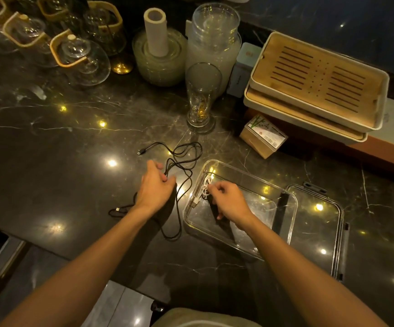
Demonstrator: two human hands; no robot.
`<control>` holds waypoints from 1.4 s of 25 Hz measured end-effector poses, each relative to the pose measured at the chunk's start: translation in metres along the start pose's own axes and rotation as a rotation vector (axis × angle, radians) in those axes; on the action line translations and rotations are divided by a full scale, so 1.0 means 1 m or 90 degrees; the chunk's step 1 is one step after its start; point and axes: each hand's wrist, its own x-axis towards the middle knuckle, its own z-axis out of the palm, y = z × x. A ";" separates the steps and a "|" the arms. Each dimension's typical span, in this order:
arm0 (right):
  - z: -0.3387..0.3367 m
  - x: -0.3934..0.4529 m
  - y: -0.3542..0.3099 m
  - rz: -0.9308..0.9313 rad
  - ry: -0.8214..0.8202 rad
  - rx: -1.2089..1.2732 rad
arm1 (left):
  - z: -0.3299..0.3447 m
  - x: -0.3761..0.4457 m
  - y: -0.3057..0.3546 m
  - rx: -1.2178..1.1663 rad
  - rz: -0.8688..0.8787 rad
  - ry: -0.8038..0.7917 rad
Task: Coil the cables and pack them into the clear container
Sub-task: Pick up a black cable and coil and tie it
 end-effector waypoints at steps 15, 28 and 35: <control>0.017 -0.005 -0.085 -0.395 -0.005 -0.609 | -0.028 -0.008 -0.006 -0.092 0.062 -0.068; -0.042 -0.019 -0.130 -0.384 0.107 -0.091 | -0.032 -0.001 -0.025 -0.083 -0.076 -0.002; -0.106 -0.059 -0.155 -0.425 0.156 0.310 | -0.031 -0.001 -0.020 0.032 -0.062 0.025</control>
